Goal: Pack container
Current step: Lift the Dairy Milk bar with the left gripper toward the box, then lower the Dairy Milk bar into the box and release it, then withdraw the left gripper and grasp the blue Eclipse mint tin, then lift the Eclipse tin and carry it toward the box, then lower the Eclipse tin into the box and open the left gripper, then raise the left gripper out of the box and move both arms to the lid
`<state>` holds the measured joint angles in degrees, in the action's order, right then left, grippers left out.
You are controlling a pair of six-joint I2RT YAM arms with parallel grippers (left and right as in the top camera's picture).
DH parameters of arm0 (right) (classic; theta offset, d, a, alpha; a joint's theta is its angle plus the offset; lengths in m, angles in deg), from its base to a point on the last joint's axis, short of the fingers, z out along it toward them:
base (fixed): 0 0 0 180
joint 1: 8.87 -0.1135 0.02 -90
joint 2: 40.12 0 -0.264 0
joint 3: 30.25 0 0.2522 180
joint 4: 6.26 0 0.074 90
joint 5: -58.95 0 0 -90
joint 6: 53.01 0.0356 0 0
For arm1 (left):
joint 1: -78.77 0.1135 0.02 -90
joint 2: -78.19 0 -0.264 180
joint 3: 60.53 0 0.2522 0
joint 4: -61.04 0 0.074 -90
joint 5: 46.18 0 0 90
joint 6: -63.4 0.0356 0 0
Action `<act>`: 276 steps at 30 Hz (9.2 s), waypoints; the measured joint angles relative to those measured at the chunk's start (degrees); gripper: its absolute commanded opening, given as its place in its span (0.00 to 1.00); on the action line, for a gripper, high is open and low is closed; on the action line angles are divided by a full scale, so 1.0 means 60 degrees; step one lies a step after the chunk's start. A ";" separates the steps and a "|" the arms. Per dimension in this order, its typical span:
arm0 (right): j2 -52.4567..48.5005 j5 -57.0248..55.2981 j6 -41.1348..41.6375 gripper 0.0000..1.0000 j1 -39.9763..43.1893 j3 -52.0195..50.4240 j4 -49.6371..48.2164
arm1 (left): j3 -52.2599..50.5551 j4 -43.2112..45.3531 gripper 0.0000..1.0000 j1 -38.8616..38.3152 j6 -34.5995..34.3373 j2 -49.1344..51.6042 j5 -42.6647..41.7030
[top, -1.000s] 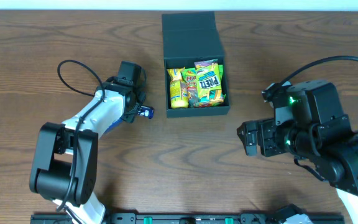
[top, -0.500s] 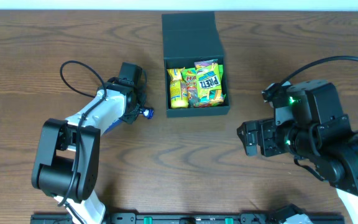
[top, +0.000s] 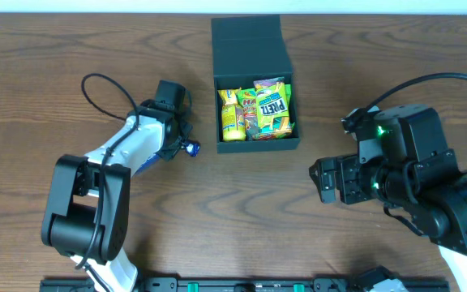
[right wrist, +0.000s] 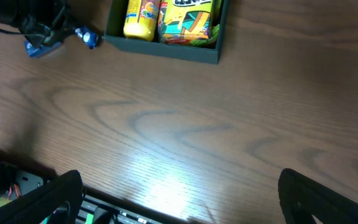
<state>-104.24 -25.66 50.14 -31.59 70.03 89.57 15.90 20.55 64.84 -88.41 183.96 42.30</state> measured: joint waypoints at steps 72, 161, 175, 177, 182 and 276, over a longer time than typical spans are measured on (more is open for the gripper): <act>0.0000 -0.0004 0.0000 0.99 0.0000 0.0000 -0.0007 | 0.3082 0.0331 0.59 -0.3559 0.6863 -0.0364 0.0215; 0.0000 0.0000 0.0000 0.99 0.0000 0.0000 -0.0004 | -0.3177 0.1996 0.61 0.1916 1.4342 -0.2189 -0.0215; 0.0000 0.0000 0.0000 0.99 0.0000 0.0000 0.0000 | -0.3169 0.2080 0.26 0.1912 1.4203 -0.2193 -0.0102; 0.0000 0.0000 0.0000 0.99 0.0000 0.0000 -0.0004 | -0.3129 0.2055 0.06 0.1916 1.3850 -0.2193 -0.0095; 0.0000 0.0000 0.0000 0.99 0.0000 0.0000 0.0000 | -0.2674 0.1876 0.06 0.1912 1.2746 -0.2189 -0.0066; 0.0000 0.0182 0.0390 0.99 0.0000 0.0000 -0.1410 | 0.0135 0.2983 0.06 -0.0991 0.8346 -0.3078 -0.1712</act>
<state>-104.24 -24.57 52.48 -31.59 70.03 81.11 16.71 38.45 58.89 -38.33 165.50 32.03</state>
